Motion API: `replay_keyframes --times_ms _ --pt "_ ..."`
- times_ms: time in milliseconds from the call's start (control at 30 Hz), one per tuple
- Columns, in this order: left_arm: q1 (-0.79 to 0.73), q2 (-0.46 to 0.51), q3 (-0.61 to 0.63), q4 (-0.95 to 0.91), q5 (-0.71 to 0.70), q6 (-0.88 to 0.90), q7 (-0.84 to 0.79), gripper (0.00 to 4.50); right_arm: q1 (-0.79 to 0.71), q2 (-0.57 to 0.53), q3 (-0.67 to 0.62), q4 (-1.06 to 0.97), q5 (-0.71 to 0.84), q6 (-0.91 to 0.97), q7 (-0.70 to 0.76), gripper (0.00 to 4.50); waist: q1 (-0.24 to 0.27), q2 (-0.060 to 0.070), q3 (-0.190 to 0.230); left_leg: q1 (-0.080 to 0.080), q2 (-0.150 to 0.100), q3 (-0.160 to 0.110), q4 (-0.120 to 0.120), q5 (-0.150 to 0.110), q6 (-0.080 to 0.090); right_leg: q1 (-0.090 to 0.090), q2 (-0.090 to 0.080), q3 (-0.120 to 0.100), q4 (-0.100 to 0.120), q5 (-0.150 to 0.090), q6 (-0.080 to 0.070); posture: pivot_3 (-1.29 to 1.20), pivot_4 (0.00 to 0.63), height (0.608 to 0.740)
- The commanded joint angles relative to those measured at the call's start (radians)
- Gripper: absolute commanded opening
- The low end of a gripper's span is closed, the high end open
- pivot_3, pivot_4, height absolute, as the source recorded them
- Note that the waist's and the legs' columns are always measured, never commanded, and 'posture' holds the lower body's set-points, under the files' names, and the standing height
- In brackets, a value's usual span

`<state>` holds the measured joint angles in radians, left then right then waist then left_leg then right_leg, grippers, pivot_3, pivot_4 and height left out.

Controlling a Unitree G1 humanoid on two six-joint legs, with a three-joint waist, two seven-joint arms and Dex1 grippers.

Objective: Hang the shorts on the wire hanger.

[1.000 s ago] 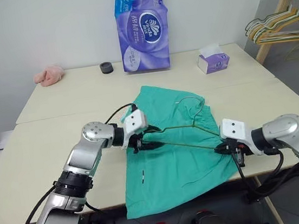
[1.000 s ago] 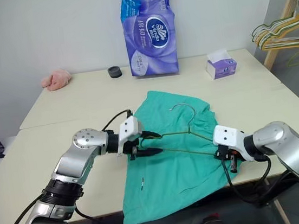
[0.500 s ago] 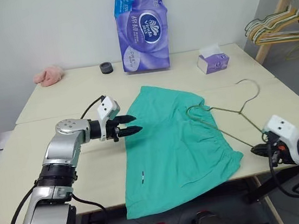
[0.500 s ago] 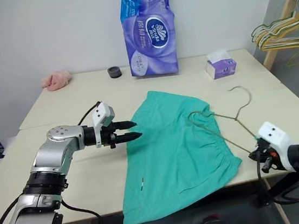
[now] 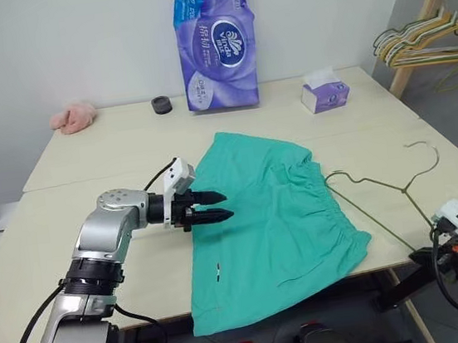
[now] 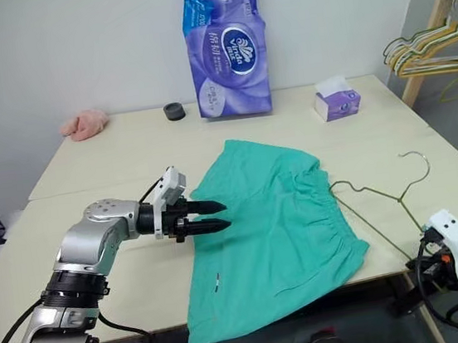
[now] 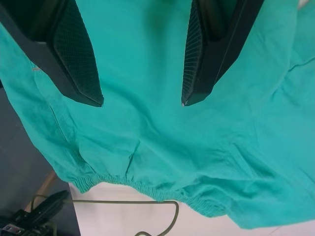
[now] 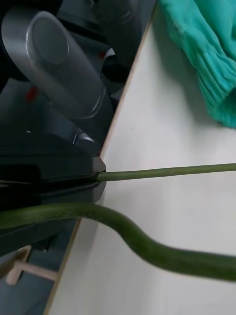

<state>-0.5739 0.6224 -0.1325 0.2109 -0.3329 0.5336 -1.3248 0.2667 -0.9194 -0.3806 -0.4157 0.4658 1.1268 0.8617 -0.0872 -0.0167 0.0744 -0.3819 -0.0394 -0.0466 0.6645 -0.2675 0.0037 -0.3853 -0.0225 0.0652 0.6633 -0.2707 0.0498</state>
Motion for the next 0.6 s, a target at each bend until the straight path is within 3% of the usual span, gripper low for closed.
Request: replay_keyframes --times_ms 33,433,600 --pt "-0.006 0.008 0.001 -0.031 -0.005 -0.015 -0.003 2.67 0.030 -0.001 -0.066 -0.047 0.028 0.012 -0.008 0.00 0.001 0.000 0.000 0.000 0.000 0.000 0.000 0.000 0.000 0.000 0.000 0.000 0.000 0.000 0.000 -0.16 0.060 0.740" --pt "-0.015 0.001 -0.008 0.005 0.015 -0.056 0.011 2.67 0.094 0.000 -0.137 -0.152 0.103 0.054 -0.017 0.00 0.003 0.000 0.000 0.000 0.000 0.000 0.000 0.000 0.000 0.000 0.000 0.000 0.000 0.000 0.001 -0.17 0.062 0.740" --pt "-0.020 -0.005 -0.008 0.027 0.024 -0.075 0.016 2.67 0.087 -0.015 -0.105 -0.240 0.132 0.068 -0.023 0.00 0.002 0.000 0.000 0.000 0.000 0.000 0.000 0.000 0.000 0.000 0.000 0.000 0.000 0.000 0.001 -0.17 0.062 0.740"
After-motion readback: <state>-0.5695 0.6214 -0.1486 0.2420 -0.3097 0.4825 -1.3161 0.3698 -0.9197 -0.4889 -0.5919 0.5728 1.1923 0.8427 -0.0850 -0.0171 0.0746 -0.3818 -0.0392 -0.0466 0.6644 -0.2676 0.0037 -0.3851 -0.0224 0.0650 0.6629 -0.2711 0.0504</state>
